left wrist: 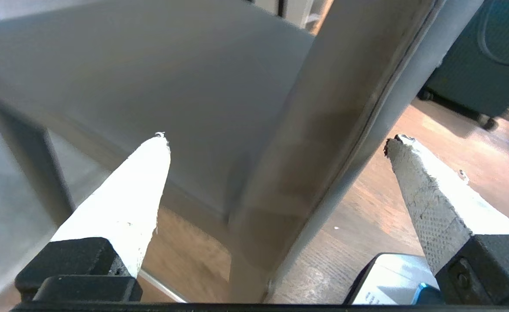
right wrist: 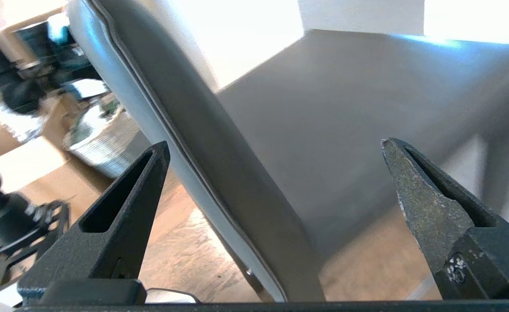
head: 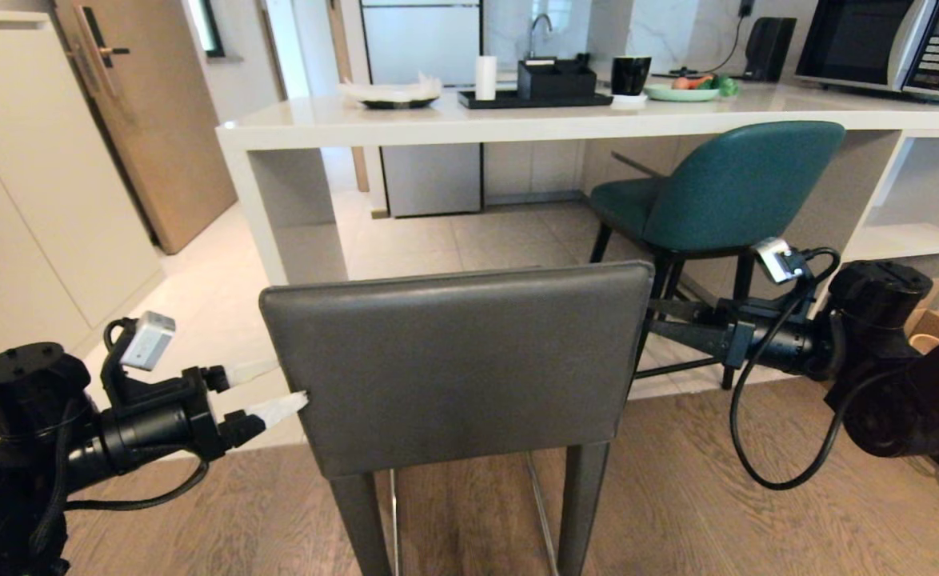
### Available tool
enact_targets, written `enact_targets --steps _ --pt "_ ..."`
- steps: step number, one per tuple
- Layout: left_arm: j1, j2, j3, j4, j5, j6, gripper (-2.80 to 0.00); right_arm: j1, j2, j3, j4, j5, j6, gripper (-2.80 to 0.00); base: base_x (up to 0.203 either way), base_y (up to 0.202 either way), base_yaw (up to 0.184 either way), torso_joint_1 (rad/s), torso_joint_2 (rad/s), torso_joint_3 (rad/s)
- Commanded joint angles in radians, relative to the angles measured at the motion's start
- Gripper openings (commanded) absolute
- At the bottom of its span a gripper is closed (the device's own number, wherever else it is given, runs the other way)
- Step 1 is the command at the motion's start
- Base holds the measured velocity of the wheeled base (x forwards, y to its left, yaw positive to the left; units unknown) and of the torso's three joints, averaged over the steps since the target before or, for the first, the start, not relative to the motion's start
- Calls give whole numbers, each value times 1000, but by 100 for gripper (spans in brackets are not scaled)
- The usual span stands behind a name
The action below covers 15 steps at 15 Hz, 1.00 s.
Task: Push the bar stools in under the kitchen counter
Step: Pull the gray chair out from under the dining table, then pull the blue chair out from under the dining table
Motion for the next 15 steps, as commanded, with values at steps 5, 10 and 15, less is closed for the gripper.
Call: enact_targets --steps 5,10,15 --pt "55 -177 190 -9 -5 1 0 -114 -160 222 -20 -2 5 0 0 0 0 0 0 0" --pt "115 -195 140 -9 390 -82 0 -201 -241 207 -6 -487 9 0 0 0 0 0 0 0" --pt "-55 -225 -70 162 921 -89 0 -193 -513 32 594 -904 -29 0 0 0 0 0 0 0"
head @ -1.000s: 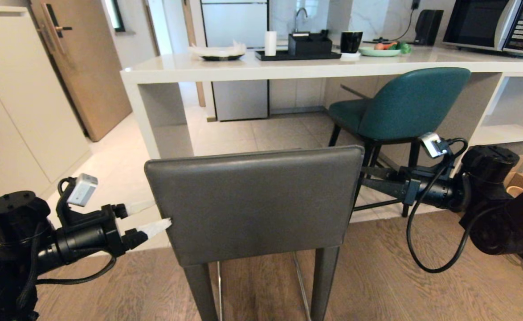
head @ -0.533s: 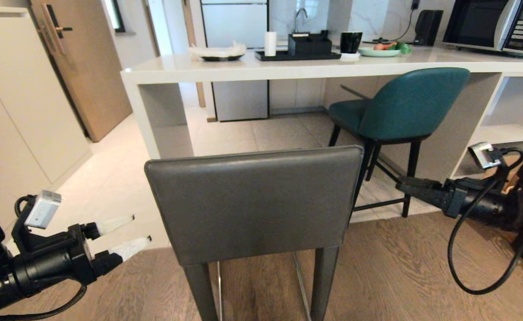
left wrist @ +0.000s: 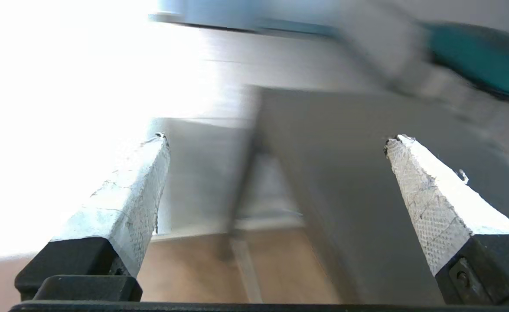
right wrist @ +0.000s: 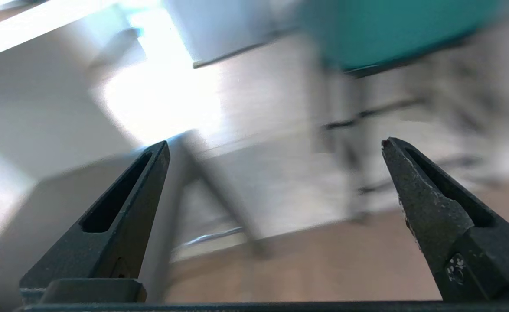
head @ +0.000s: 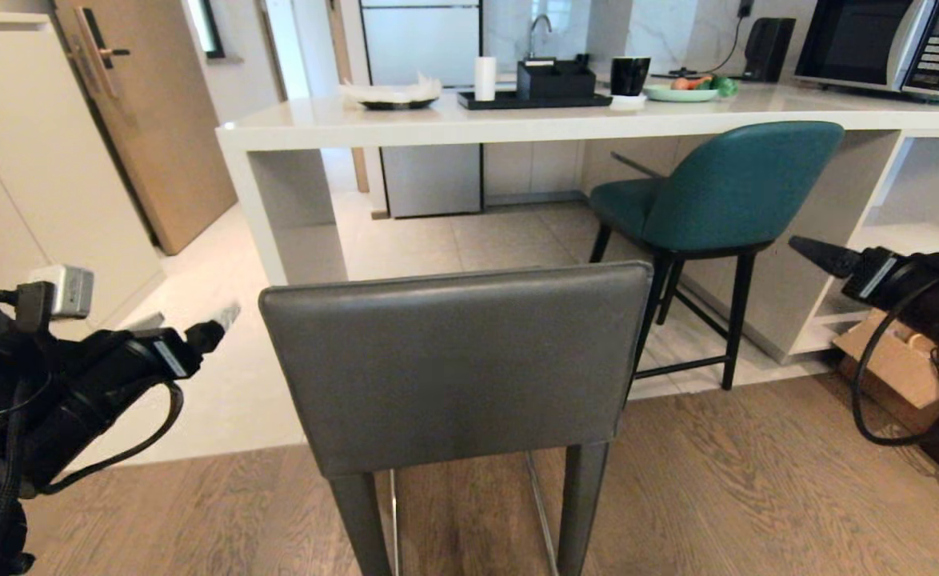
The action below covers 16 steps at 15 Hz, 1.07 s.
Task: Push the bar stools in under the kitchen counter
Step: Pull the blue chair out from under the dining table
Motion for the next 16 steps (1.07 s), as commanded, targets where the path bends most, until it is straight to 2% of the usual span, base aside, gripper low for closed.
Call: enact_targets --steps 1,2,3,5,7,10,13,16 --pt "-26 -75 -37 68 54 4 0 6 -153 -106 309 -215 -18 0 0 0 0 0 0 0" --pt "-36 -139 -53 158 56 5 0 13 -203 -137 355 -289 -36 0 0 0 0 0 0 0" --pt "-44 -215 -75 264 56 5 0 17 -255 -145 382 -316 -58 0 0 0 0 0 0 0" --pt "-62 -383 -113 455 54 4 0 21 -369 -135 437 -331 -89 0 0 0 0 0 0 0" --pt "-72 -533 -119 574 54 5 0 23 -476 -114 480 -310 -99 0 0 0 0 0 0 0" --pt "-77 -779 -90 705 54 18 0 21 -667 -47 528 -163 -102 0 0 0 0 0 0 0" --pt "-81 -1062 -96 957 34 30 0 19 -891 27 638 20 -102 0 0 0 0 0 0 0" --pt "-80 -1277 -143 1193 20 36 0 21 -1116 42 803 149 -105 0 0 0 0 0 0 0"
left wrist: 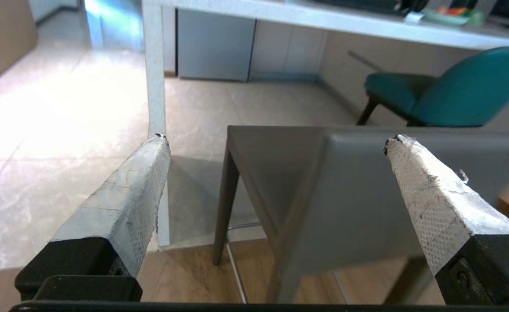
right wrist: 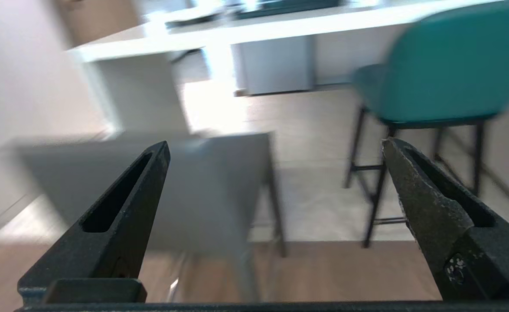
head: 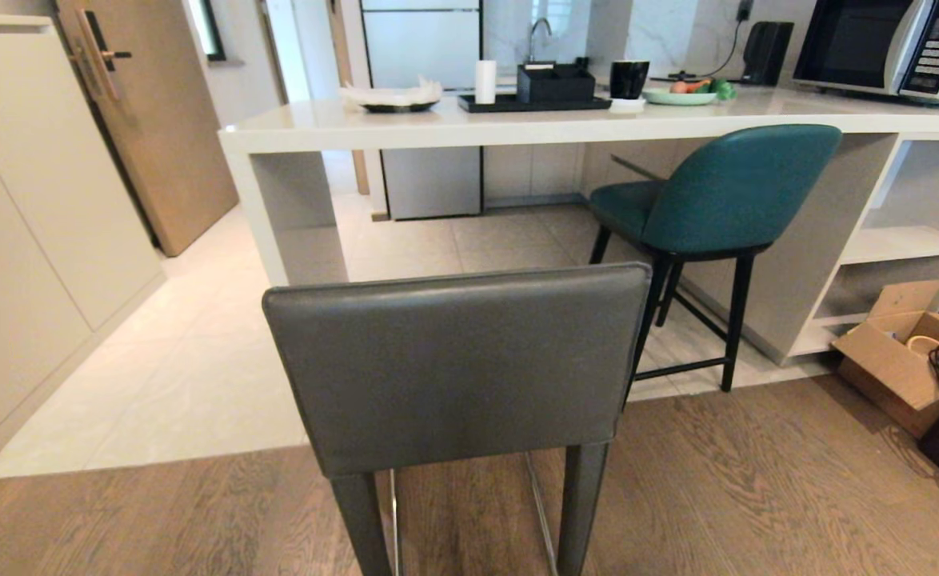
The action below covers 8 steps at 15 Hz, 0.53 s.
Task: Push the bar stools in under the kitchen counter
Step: Pull the blue chair out from under the dining table
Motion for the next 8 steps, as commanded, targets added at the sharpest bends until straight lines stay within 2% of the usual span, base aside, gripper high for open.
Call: enact_targets --steps 1,3,5,8 --pt "1 -191 -23 119 -3 5 0 5 -208 -1 114 45 0 0 0 0 0 0 0 0" --pt "-9 -307 -11 203 -24 60 0 52 -334 -22 273 86 -1 0 0 0 0 0 0 0" --pt "0 -380 13 301 -57 106 0 162 -366 -71 402 99 -8 0 0 0 0 0 0 0" --pt "10 -463 94 349 -68 116 0 169 -494 -26 478 98 -40 0 0 0 0 0 0 0"
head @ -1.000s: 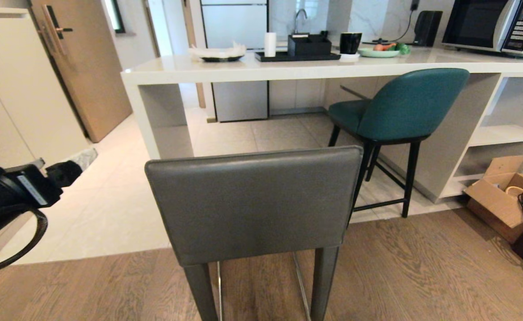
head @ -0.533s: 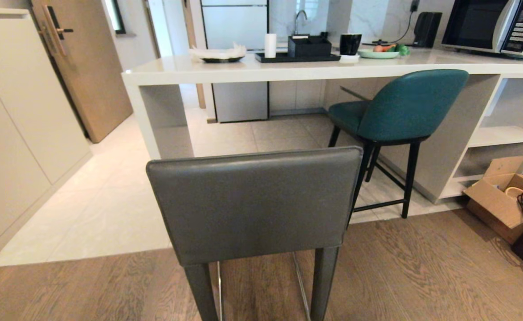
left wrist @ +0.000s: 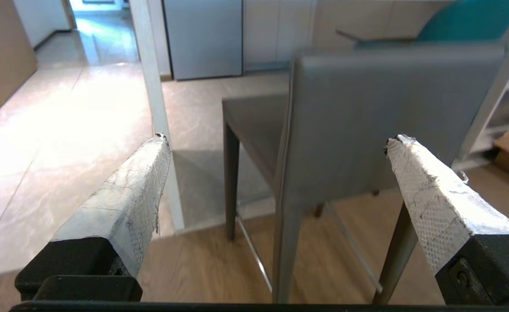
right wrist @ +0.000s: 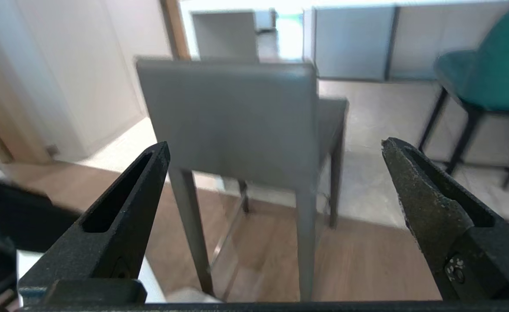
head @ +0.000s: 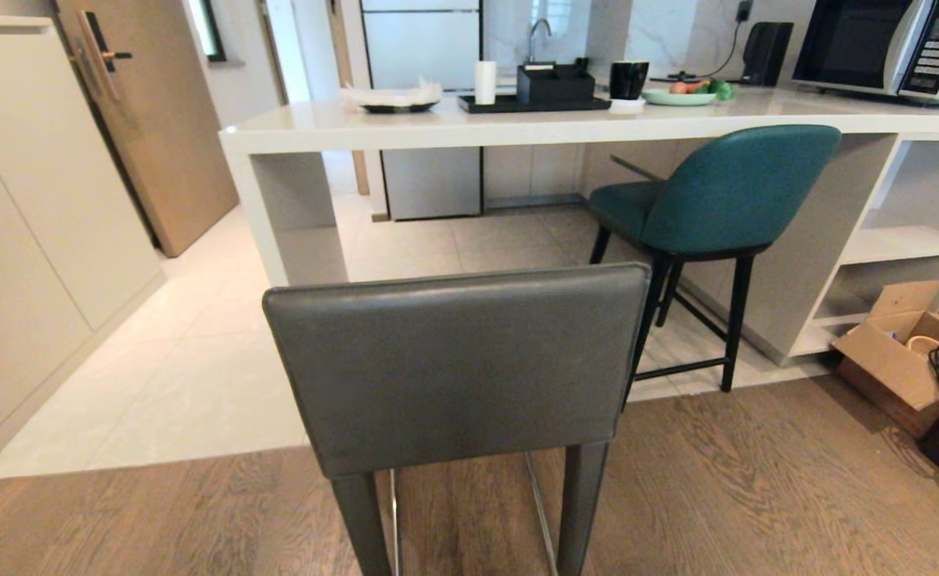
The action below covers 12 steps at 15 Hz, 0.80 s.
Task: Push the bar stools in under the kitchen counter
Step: Pull the blue chair out from under the dining table
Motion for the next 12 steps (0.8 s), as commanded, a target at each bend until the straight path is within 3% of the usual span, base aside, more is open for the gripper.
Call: enact_targets --steps 1,5,8,12 --pt "3 -83 71 4 -1 0 0 7 -118 32 56 -17 -7 0 0 0 0 0 0 0" --pt "4 -163 267 -5 6 0 0 10 -228 253 93 -153 -121 0 0 0 0 0 0 0" --pt "6 -165 332 -8 0 -1 0 10 -238 400 30 -235 -150 0 0 0 0 0 0 0" --pt "6 -167 352 -7 -6 -5 0 10 -239 525 -70 -422 -177 0 0 0 0 0 0 0"
